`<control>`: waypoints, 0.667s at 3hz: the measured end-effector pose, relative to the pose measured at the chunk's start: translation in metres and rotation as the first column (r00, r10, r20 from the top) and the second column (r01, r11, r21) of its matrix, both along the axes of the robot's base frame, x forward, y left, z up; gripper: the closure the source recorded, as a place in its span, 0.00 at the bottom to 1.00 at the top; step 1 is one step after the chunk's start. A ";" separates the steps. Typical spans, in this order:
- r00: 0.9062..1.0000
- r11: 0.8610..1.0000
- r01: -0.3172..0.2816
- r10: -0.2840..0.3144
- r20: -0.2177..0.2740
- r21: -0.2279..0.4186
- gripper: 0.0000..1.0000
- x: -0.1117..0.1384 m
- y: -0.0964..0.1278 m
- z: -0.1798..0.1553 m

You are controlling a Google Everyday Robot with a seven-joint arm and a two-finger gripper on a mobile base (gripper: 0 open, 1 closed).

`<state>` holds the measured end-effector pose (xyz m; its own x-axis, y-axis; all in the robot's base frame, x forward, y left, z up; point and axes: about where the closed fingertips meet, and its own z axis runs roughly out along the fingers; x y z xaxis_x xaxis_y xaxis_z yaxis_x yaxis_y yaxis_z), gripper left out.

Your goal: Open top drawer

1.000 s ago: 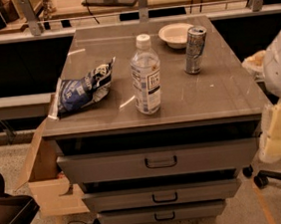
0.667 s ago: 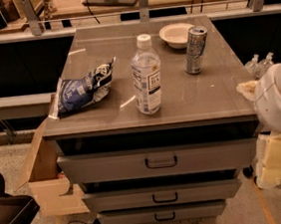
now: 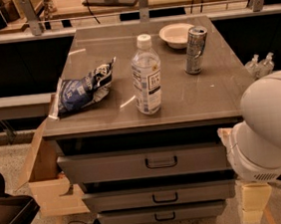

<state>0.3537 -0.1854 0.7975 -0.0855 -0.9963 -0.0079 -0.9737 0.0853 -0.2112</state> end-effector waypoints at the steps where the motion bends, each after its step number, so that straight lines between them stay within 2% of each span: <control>1: 1.000 1.000 0.000 0.000 0.000 0.000 0.00 0.000 0.000 0.000; 2: 1.000 1.000 -0.016 0.016 -0.017 -0.009 0.00 -0.001 0.013 -0.009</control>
Offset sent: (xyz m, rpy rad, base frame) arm -0.0030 0.0287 -0.0200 -0.0228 0.0357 0.0348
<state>0.3525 -0.1728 0.7883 -0.0697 -0.9976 0.0029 -0.9783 0.0678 -0.1957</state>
